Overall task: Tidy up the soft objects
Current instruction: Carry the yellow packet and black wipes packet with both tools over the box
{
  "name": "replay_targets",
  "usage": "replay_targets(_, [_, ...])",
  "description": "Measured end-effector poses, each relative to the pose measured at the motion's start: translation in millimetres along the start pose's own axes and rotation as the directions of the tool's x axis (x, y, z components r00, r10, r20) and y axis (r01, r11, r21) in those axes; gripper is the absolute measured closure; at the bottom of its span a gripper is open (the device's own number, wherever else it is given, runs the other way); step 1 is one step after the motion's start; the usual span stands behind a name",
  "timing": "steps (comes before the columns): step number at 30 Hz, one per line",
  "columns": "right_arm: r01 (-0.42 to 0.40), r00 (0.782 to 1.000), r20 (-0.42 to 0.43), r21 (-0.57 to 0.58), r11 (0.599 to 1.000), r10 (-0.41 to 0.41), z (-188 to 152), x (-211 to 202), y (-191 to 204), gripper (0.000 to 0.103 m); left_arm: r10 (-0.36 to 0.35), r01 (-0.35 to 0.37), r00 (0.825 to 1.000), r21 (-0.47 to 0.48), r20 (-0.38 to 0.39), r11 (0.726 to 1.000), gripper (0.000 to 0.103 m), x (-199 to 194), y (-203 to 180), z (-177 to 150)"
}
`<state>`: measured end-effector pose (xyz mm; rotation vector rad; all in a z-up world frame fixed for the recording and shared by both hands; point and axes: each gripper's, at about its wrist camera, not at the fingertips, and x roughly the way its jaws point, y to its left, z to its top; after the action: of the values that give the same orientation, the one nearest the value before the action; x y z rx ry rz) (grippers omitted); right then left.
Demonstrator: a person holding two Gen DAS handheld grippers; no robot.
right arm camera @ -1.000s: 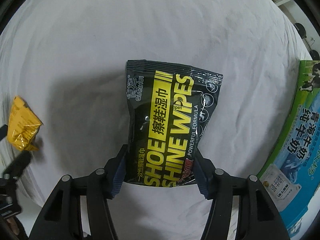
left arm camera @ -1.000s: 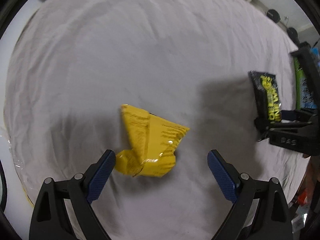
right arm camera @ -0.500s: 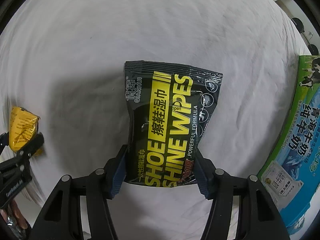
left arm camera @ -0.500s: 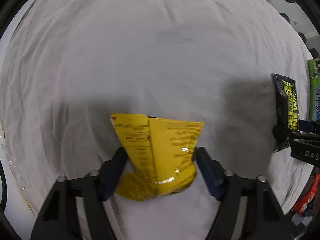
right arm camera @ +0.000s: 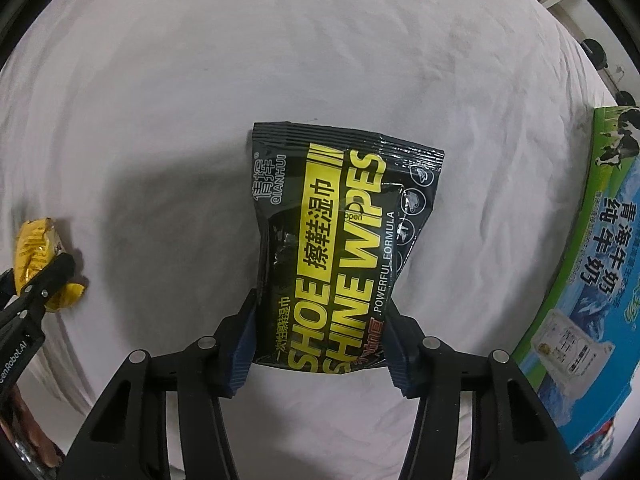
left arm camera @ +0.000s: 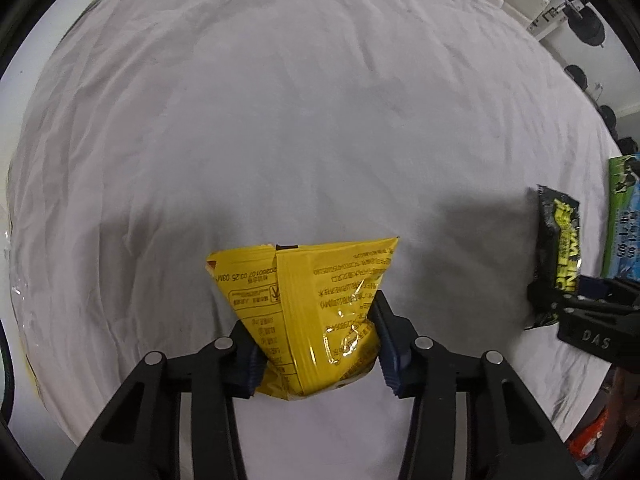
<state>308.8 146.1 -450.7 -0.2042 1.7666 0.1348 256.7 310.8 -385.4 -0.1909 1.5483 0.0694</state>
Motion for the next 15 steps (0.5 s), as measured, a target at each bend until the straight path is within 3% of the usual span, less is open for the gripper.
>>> replay_targets(8, [-0.055, 0.994, 0.093, -0.033, 0.998, 0.058, -39.6, -39.6, -6.2, 0.047, -0.032, 0.033, 0.996, -0.011, 0.081, 0.999, 0.061, -51.9, -23.7, -15.4])
replay_targets(15, [-0.092, 0.975, 0.196, -0.060, 0.994, 0.102, -96.9, -92.3, -38.6, 0.047, -0.078, 0.072, 0.983, 0.039, 0.168, 0.997, 0.061, -107.8, -67.4, -44.3])
